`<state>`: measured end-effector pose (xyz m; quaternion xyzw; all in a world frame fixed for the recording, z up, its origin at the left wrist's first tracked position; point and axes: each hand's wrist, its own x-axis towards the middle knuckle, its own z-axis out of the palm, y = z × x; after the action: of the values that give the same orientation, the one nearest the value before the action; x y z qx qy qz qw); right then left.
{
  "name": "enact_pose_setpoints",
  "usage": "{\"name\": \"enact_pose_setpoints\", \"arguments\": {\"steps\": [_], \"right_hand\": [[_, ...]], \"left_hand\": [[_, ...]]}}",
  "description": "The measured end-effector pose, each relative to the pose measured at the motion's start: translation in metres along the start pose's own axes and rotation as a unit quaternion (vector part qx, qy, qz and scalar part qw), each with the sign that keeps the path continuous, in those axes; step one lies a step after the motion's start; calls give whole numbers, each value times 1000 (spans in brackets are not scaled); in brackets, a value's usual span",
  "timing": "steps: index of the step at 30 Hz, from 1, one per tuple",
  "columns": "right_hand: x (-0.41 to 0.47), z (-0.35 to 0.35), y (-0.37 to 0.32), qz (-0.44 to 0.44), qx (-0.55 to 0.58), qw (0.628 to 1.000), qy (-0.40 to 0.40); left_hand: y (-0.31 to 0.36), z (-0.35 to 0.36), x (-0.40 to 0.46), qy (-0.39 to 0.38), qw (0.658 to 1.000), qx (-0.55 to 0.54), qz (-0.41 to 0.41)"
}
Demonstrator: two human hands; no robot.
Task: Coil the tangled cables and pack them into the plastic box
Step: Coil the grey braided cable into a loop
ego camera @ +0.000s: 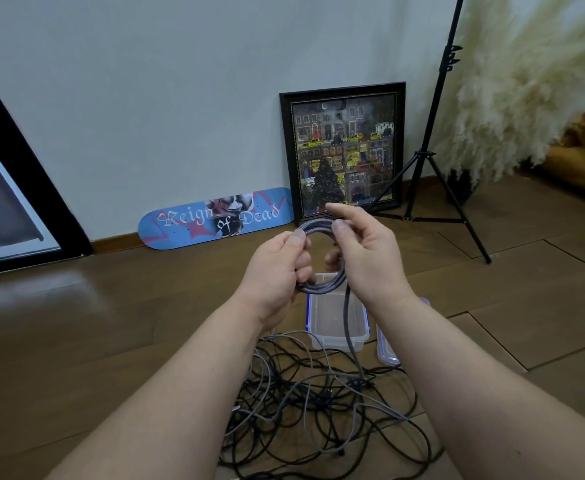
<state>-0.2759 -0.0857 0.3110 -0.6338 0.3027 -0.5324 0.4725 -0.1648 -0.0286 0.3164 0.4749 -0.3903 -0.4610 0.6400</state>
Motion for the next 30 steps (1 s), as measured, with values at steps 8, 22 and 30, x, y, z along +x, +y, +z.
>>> {"name": "enact_pose_setpoints", "arguments": {"steps": [8,22,30], "right_hand": [[-5,-6,8,-106,-253,959,-66],[2,-7,11,-45,-154,987,14],[2,-4,8,5,-92,995,-39]], "left_hand": [[2,-4,1,32,999,-6,6],[12,-1,-4,-46,990,-103,-79],[5,-1,5,38,999,-13,5]]}}
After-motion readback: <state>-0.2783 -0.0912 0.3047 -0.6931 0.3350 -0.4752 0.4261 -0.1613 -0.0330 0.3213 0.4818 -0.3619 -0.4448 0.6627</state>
